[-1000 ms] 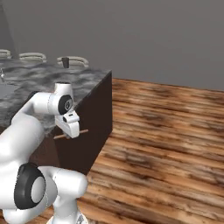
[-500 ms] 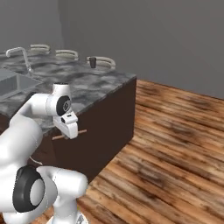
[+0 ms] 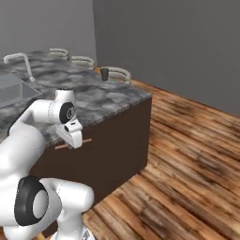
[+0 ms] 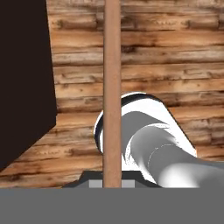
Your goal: Take a straw from the drawer in front and place it inside the glass cup on the dining counter.
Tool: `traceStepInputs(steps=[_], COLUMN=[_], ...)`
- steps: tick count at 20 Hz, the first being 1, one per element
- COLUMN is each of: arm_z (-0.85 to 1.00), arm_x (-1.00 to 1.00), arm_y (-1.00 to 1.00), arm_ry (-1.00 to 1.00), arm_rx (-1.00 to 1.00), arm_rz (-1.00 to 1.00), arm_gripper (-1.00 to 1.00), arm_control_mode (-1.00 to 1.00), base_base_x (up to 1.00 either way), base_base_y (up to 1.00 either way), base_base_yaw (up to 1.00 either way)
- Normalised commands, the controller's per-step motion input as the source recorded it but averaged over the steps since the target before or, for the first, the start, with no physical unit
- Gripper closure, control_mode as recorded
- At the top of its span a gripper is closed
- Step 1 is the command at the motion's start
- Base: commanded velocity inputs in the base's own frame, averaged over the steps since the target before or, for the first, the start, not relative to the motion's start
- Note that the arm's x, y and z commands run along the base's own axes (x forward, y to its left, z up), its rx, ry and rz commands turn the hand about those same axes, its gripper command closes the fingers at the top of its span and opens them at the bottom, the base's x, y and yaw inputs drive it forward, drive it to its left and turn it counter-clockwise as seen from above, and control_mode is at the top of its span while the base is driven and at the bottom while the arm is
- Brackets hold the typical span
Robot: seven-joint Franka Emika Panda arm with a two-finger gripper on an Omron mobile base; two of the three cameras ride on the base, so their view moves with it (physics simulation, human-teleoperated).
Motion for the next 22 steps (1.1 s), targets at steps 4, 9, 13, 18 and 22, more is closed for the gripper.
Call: traceStepInputs(steps=[4, 9, 13, 18, 22], arm_z=[0.00, 0.00, 0.00, 0.00, 0.00], arm_x=[0.00, 0.00, 0.00, 0.00, 0.00], arm_y=[0.00, 0.00, 0.00, 0.00, 0.00], arm_ry=[0.00, 0.00, 0.00, 0.00, 0.00], arm_rx=[0.00, 0.00, 0.00, 0.00, 0.00], arm_rz=[0.00, 0.00, 0.00, 0.00, 0.00], arm_gripper=[1.00, 1.00, 1.00, 1.00, 1.00], arm_control_mode=[1.00, 1.00, 1.00, 1.00, 1.00], base_base_x=[0.67, 0.64, 0.61, 0.56, 0.51], base_base_y=[-1.00, -1.00, -1.00, -1.00, -1.00], base_base_yaw=[0.35, 0.35, 0.35, 0.36, 0.40])
